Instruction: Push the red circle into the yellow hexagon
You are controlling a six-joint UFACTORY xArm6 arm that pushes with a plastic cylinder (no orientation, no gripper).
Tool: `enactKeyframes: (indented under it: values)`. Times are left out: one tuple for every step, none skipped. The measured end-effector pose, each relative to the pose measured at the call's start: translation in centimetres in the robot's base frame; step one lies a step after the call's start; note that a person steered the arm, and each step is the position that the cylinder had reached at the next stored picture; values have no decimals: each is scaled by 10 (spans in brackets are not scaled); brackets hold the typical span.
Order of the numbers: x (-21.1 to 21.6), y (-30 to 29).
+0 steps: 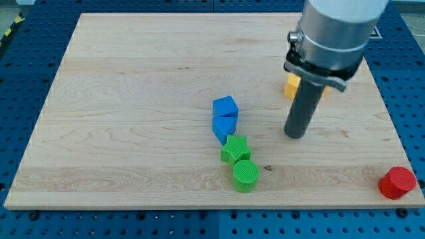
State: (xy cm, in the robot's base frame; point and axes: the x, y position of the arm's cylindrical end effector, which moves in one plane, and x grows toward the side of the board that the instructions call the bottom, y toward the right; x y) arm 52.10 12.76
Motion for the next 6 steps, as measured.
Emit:
enactKeyframes:
  values:
    - [24, 5]
    - [44, 29]
    - [62, 42]
    - [41, 41]
    - [9, 72]
    - [-2, 113]
